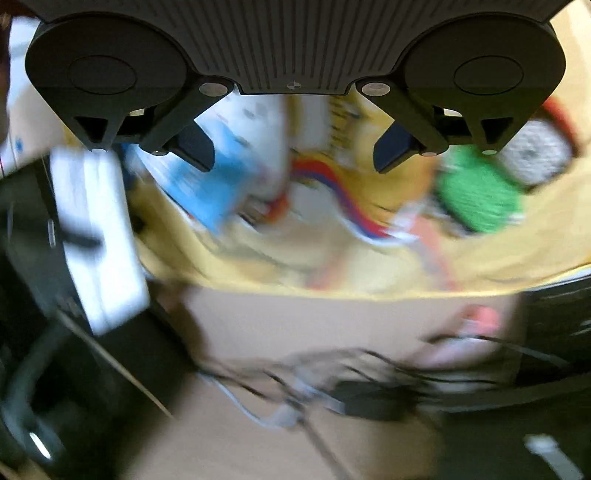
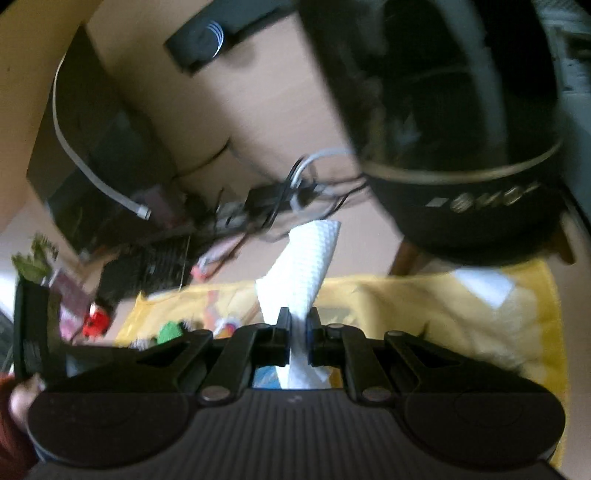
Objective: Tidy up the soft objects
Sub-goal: 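Open the left gripper and drop the packet onto the towel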
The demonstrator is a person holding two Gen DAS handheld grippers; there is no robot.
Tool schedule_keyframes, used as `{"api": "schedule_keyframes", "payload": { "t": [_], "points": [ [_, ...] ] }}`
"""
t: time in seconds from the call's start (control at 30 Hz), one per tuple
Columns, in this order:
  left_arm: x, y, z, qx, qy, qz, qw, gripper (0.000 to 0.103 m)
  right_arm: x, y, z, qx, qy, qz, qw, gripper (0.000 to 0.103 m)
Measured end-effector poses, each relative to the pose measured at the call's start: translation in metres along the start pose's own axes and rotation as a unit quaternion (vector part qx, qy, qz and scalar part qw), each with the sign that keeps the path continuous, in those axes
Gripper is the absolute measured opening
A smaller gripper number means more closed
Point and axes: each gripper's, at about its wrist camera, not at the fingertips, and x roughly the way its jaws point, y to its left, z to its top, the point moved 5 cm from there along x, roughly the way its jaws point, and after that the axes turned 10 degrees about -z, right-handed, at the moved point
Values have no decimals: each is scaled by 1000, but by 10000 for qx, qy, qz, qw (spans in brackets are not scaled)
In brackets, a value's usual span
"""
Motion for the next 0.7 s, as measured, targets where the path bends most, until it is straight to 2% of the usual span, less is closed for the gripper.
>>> {"api": "schedule_keyframes", "payload": {
  "t": [0.07,0.2,0.3,0.4,0.47,0.6,0.7],
  "points": [
    [-13,21,7,-288,-273,286,9988,98,15,15,-14,-194,283,90,9994,9],
    [-33,62,11,-685,-513,786,9932,101,41,39,-35,-620,681,171,9956,9],
    [-39,90,9,-882,-566,1310,9858,101,45,35,-37,-594,683,83,9959,10],
    [-38,110,6,-1101,-512,1448,9820,101,38,21,-34,-431,575,-60,9974,12],
    [-30,111,4,-1048,-446,1361,9841,101,36,9,-34,-301,542,-163,9979,12],
    [-5,99,-4,-357,-107,1557,9871,102,35,-8,-37,-27,544,-273,9981,12],
    [-4,92,-5,-213,-179,1419,9895,102,32,-14,-38,50,508,-335,9981,12]
  ]
}}
